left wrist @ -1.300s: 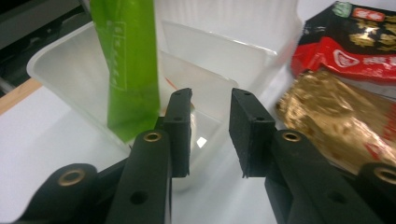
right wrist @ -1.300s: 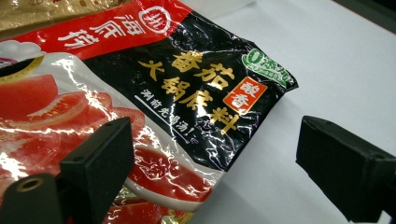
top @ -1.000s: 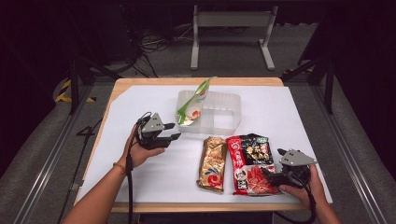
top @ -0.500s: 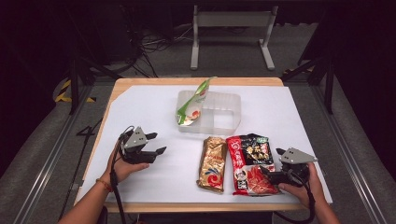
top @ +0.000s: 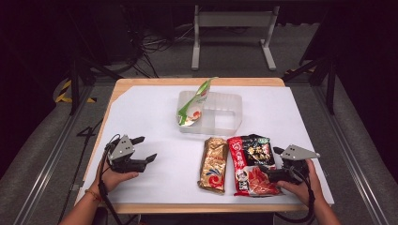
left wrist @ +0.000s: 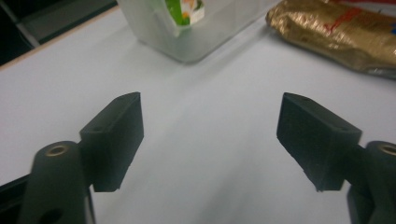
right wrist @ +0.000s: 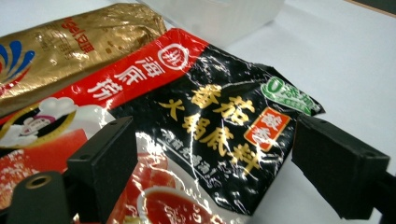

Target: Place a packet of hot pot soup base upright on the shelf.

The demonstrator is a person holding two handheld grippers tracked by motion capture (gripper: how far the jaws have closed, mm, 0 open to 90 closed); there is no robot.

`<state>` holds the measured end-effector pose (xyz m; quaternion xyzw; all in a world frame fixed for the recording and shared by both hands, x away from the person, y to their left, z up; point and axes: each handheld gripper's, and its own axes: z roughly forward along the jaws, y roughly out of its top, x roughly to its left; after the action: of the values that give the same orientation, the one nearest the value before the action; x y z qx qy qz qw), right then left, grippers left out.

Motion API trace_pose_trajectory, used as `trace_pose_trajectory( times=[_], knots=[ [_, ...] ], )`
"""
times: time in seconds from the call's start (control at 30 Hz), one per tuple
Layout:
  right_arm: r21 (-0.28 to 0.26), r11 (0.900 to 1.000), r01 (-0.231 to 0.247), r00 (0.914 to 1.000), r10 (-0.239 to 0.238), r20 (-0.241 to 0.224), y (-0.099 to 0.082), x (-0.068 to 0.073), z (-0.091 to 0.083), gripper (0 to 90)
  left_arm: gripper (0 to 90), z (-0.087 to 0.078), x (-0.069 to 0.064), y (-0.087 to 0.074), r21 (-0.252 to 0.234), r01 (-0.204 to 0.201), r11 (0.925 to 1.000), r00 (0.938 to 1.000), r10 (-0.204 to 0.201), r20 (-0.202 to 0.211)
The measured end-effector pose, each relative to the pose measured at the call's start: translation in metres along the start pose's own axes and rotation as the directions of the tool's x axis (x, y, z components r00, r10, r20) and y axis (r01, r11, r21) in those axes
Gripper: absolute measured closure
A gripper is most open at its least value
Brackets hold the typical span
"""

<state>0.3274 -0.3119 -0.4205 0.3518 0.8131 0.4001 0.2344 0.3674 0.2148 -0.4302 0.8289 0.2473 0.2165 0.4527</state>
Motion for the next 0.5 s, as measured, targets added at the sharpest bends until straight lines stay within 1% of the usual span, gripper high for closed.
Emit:
trace_pose_trajectory(
  times=[0.03, 0.07, 0.1, 0.13, 0.17, 0.2, 0.23, 0.27, 0.3, 0.37, 0.4, 0.43, 0.5],
  knots=[
    [0.000, 1.0000, 0.000, 1.0000, 0.000, 0.000, 0.000, 0.000, 0.000, 14.5, 21.3, 0.000, 0.001, -0.003, 0.006, 0.014, 0.9999, 0.9999, -0.014, -0.005],
    [0.000, 1.0000, 0.001, 1.0000, -0.001, -0.009, 0.001, -0.001, 0.001, 14.0, 20.1, -0.001, 0.003, -0.005, 0.005, 0.017, 0.9998, 0.9998, -0.017, -0.013],
    [-0.007, 0.9999, -0.008, 0.9996, 0.007, -0.029, 0.005, -0.002, 0.003, 13.9, 16.5, -0.002, 0.004, -0.006, 0.004, 0.020, 0.9998, 0.9996, -0.020, -0.021],
    [-0.011, 0.9999, -0.009, 0.9993, 0.008, -0.037, 0.008, -0.003, 0.004, 13.9, 15.1, -0.004, 0.006, -0.007, 0.003, 0.035, 0.9994, 0.9988, -0.035, -0.034],
    [-0.016, 0.9998, -0.012, 0.9987, 0.011, -0.049, 0.010, -0.004, 0.005, 14.0, 13.6, -0.004, 0.006, -0.008, 0.001, 0.043, 0.9991, 0.9984, -0.043, -0.036],
    [-0.016, 0.9998, -0.012, 0.9987, 0.011, -0.049, 0.010, -0.004, 0.005, 14.0, 12.2, -0.004, 0.006, -0.008, 0.001, 0.043, 0.9991, 0.9984, -0.043, -0.036],
    [-0.020, 0.9997, -0.017, 0.9976, 0.015, -0.067, 0.015, -0.005, 0.006, 14.6, 11.9, -0.005, 0.006, -0.010, 0.001, 0.041, 0.9992, 0.9984, -0.041, -0.040],
    [-0.019, 0.9997, -0.016, 0.9972, 0.014, -0.074, 0.018, -0.005, 0.007, 14.7, 11.0, -0.005, 0.005, -0.010, 0.005, 0.045, 0.9990, 0.9977, -0.045, -0.050],
    [-0.019, 0.9997, -0.016, 0.9972, 0.014, -0.074, 0.018, -0.005, 0.007, 14.7, 9.8, -0.005, 0.005, -0.010, 0.005, 0.045, 0.9990, 0.9977, -0.045, -0.050],
    [-0.016, 0.9997, -0.017, 0.9953, 0.016, -0.095, 0.022, -0.004, 0.008, 15.6, 9.7, -0.005, 0.004, -0.008, 0.001, 0.044, 0.9990, 0.9979, -0.043, -0.049],
    [-0.009, 1.0000, -0.004, 0.9947, 0.003, -0.102, 0.025, -0.004, 0.009, 15.5, 9.1, -0.005, 0.004, -0.007, 0.002, 0.039, 0.9992, 0.9978, -0.039, -0.053],
    [-0.002, 0.9999, 0.016, 0.9952, -0.016, -0.097, 0.029, -0.003, 0.011, 16.0, 8.6, -0.004, 0.003, -0.007, 0.003, 0.036, 0.9993, 0.9981, -0.036, -0.050],
    [-0.010, 0.9999, 0.000, 0.9920, -0.001, -0.126, 0.035, -0.005, 0.015, 17.5, 8.4, -0.003, 0.001, -0.006, 0.004, 0.033, 0.9994, 0.9983, -0.033, -0.047]
  ],
)
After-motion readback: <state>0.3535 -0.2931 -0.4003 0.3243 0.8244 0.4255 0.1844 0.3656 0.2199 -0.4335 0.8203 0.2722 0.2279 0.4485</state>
